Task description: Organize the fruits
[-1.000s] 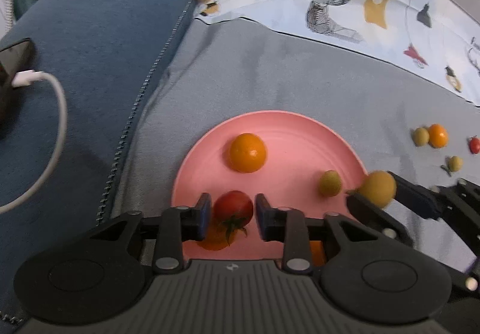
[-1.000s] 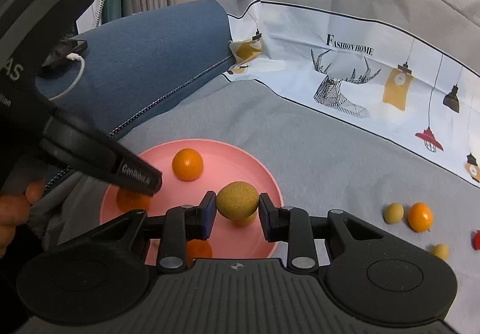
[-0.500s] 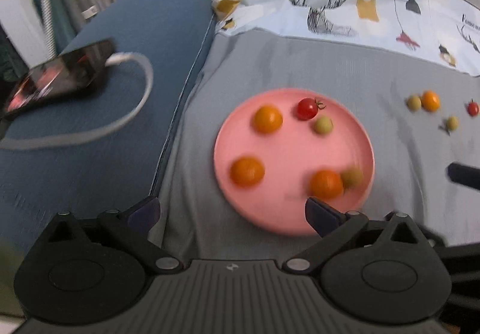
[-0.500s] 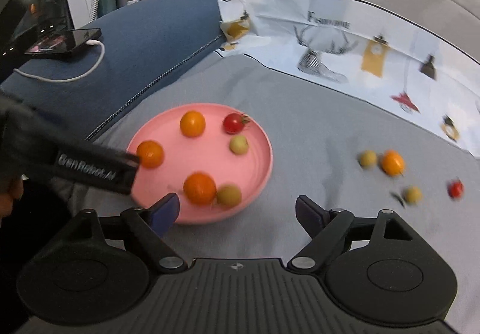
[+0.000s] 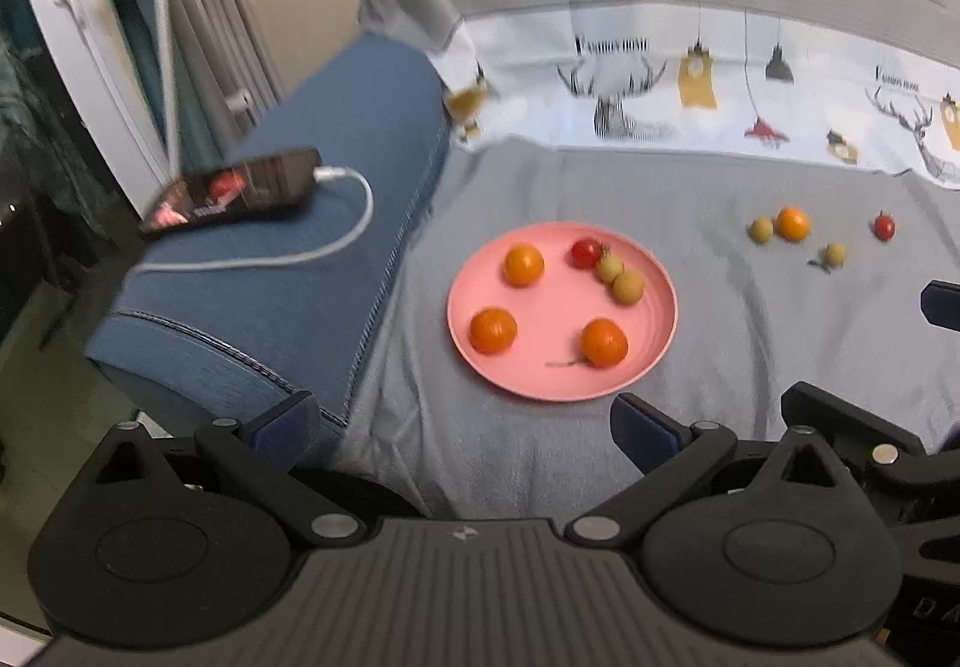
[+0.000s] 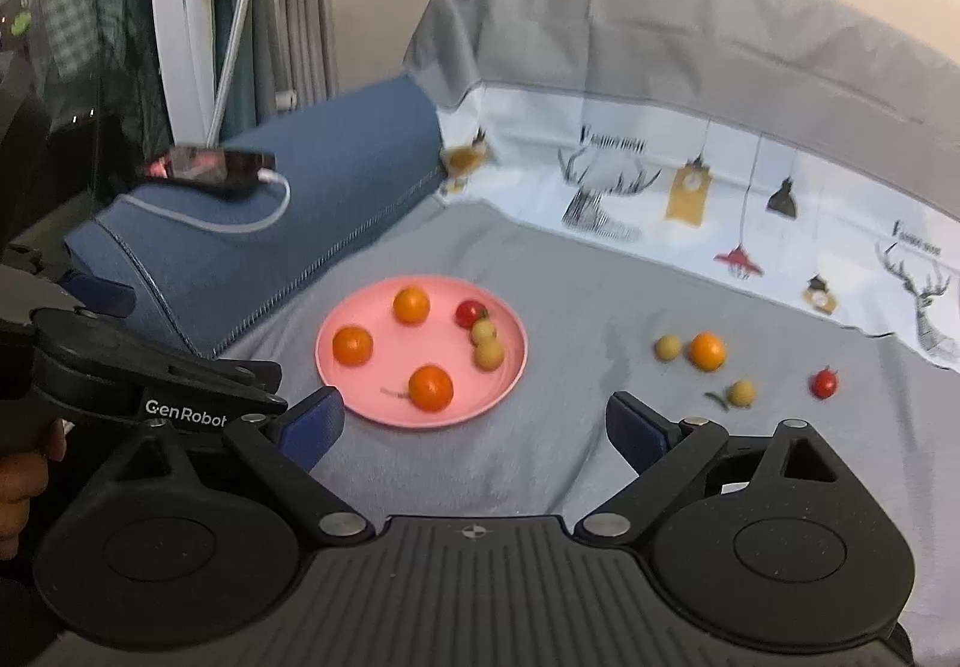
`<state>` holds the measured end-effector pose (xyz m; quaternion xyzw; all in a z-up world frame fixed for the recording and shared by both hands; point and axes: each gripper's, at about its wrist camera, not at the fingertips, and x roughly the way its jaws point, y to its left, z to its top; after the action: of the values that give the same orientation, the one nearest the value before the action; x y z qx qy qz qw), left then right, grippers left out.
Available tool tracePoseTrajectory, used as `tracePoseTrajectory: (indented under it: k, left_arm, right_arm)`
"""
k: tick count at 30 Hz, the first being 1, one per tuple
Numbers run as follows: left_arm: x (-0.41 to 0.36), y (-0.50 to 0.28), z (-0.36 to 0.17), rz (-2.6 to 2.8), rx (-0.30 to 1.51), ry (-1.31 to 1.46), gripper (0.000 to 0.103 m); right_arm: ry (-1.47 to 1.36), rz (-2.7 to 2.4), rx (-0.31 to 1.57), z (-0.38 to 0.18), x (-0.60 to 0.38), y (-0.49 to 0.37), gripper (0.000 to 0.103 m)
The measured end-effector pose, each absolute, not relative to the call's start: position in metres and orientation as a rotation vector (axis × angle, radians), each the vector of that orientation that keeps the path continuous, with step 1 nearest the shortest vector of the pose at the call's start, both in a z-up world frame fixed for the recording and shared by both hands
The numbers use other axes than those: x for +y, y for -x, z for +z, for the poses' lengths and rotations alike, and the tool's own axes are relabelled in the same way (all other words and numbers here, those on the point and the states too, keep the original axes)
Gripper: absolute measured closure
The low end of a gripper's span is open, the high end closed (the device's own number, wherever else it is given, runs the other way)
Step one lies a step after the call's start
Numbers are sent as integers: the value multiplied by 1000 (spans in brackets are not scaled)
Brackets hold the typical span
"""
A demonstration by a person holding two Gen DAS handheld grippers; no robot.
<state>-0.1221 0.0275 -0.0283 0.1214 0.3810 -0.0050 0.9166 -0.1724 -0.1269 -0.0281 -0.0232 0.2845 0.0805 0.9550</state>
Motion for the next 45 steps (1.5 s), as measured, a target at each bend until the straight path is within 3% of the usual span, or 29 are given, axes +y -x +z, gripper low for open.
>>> tracePoseTrajectory:
  k: [19, 45]
  left_arm:
    - [18, 186, 7, -17, 636, -250, 0]
    - [17, 185, 6, -23, 638, -267, 0]
  right_arm:
    - [30, 123, 418, 5, -139, 244, 7]
    - [24, 98, 427, 7, -140, 245, 6]
